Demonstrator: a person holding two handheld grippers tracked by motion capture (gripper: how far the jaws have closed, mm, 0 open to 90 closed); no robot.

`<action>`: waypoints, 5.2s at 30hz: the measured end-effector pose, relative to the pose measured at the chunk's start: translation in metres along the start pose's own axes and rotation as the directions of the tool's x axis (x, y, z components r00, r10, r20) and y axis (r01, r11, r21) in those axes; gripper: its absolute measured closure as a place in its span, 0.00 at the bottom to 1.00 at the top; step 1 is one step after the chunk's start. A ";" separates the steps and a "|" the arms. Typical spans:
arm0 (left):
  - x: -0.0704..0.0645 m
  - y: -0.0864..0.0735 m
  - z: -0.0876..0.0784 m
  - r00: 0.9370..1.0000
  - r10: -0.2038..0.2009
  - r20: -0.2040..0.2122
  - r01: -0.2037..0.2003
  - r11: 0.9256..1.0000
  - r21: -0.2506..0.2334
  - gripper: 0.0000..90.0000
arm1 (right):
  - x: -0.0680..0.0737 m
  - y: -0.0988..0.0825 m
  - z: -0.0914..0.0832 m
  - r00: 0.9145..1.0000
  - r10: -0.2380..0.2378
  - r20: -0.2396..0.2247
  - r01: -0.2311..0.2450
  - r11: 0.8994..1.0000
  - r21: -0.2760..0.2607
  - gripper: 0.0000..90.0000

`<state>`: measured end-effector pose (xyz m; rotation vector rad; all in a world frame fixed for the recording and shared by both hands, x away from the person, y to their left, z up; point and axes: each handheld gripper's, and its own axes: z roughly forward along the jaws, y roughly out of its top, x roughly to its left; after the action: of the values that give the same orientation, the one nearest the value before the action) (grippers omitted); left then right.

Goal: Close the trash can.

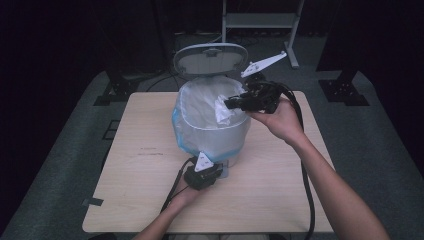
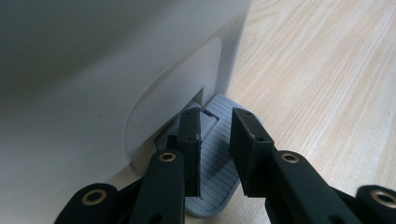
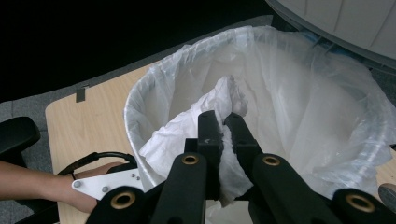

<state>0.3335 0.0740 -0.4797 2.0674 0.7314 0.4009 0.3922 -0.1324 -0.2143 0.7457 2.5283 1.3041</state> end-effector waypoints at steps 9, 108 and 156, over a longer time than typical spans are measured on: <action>0.000 0.000 0.000 1.000 0.001 -0.001 -0.001 1.000 0.002 0.82 | -0.001 0.000 0.005 1.000 0.005 0.009 -0.005 1.000 0.000 0.95; -0.021 0.002 -0.001 0.986 0.128 -0.110 -0.125 0.991 0.037 0.85 | -0.024 -0.093 -0.055 0.980 0.140 0.145 -0.129 0.988 -0.083 0.60; -0.007 -0.011 -0.083 0.991 0.118 -0.062 -0.119 0.992 -0.028 0.57 | -0.041 -0.266 -0.066 0.907 0.380 0.183 -0.360 0.923 -0.137 0.46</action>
<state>0.2804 0.1276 -0.4424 2.0827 0.6354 0.5405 0.3100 -0.3283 -0.3918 1.3155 2.2087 1.3646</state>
